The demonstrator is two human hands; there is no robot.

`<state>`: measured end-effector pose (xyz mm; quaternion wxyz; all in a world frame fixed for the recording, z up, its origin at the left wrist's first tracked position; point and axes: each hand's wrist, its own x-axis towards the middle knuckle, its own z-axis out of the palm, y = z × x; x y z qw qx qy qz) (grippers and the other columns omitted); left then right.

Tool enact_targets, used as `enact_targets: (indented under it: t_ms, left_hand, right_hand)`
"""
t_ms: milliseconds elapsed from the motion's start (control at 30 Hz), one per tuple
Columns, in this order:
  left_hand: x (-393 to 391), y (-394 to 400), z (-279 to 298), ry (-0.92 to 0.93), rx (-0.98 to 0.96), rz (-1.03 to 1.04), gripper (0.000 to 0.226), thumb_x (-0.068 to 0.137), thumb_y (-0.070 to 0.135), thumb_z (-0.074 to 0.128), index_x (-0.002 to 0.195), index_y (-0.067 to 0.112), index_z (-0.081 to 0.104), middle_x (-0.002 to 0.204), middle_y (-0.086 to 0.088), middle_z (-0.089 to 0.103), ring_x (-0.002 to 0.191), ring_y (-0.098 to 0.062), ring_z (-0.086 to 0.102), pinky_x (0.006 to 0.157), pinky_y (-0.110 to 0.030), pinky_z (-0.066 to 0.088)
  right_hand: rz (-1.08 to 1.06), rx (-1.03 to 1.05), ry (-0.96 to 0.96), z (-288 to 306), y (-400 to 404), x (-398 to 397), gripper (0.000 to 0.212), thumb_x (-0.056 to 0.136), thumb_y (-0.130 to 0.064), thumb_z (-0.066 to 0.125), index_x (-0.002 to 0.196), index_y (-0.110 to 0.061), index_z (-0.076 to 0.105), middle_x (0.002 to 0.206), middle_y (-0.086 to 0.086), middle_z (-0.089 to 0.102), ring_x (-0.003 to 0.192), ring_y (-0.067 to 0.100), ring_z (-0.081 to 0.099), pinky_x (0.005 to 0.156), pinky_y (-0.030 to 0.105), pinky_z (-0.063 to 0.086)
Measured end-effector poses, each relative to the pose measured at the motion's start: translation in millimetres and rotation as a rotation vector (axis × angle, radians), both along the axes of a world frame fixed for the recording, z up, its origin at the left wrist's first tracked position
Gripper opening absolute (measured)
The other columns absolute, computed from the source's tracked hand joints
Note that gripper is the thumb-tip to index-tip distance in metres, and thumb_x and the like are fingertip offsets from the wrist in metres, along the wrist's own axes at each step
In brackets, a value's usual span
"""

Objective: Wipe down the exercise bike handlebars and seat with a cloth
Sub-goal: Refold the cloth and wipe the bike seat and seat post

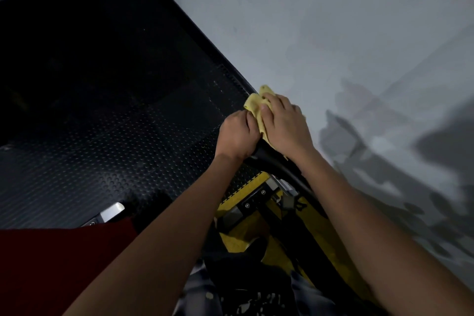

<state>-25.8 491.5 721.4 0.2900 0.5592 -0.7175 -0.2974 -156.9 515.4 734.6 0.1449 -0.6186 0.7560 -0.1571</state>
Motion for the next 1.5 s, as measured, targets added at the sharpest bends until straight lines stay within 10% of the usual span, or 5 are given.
enact_targets:
  t_ms: [333, 667, 933, 1333, 1500]
  left_hand:
    - [-0.2, -1.8, -7.5, -0.018, -0.032, -0.013, 0.033, 0.101, 0.016, 0.039, 0.082, 0.004, 0.063, 0.079, -0.008, 0.064, 0.072, -0.020, 0.058, 0.066, -0.031, 0.042]
    - [-0.8, -1.5, -1.1, 0.000, 0.001, 0.012, 0.032, 0.100, 0.014, 0.042, 0.068, 0.013, 0.048, 0.068, -0.001, 0.052, 0.059, -0.013, 0.045, 0.059, -0.025, 0.026]
    - [0.1, -2.0, -7.8, 0.006, -0.018, 0.006, 0.034, 0.100, 0.016, 0.039, 0.076, 0.005, 0.060, 0.074, -0.007, 0.060, 0.067, -0.018, 0.054, 0.063, -0.028, 0.037]
    - [0.0, -1.7, -1.0, -0.014, 0.000, 0.012, 0.031, 0.100, 0.016, 0.043, 0.071, 0.011, 0.051, 0.073, -0.008, 0.058, 0.065, -0.020, 0.050, 0.060, -0.031, 0.030]
    - [2.1, -1.0, -2.6, -0.003, -0.004, -0.001, 0.032, 0.100, 0.013, 0.041, 0.069, 0.010, 0.049, 0.069, -0.005, 0.053, 0.062, -0.019, 0.047, 0.061, -0.028, 0.029]
  right_hand:
    - [0.073, 0.149, 0.055, 26.0, 133.8, -14.5, 0.072, 0.104, -0.059, 0.024, 0.162, -0.027, -0.004, 0.169, 0.001, 0.015, 0.144, 0.025, 0.039, 0.110, 0.041, 0.039]
    - [0.007, 0.050, 0.004, 1.9, 0.9, -1.1, 0.066, 0.100, -0.054, 0.014, 0.148, -0.017, 0.041, 0.153, 0.007, 0.044, 0.133, 0.030, 0.047, 0.109, 0.043, 0.038]
    - [0.024, 0.160, 0.073, 24.4, 105.3, -4.2, 0.066, 0.105, -0.051, 0.018, 0.162, -0.019, 0.009, 0.168, 0.008, 0.015, 0.144, 0.030, 0.037, 0.109, 0.041, 0.040]
    - [0.053, -0.047, 0.001, 2.4, -2.5, -0.2, 0.048, 0.106, -0.038, 0.030, 0.142, -0.012, 0.049, 0.145, 0.008, 0.052, 0.125, 0.030, 0.052, 0.104, 0.041, 0.039]
    - [0.093, 0.012, 0.142, 9.9, 68.3, 1.0, 0.060, 0.108, -0.041, 0.018, 0.157, -0.007, 0.024, 0.164, 0.016, 0.025, 0.141, 0.029, 0.040, 0.110, 0.042, 0.042]
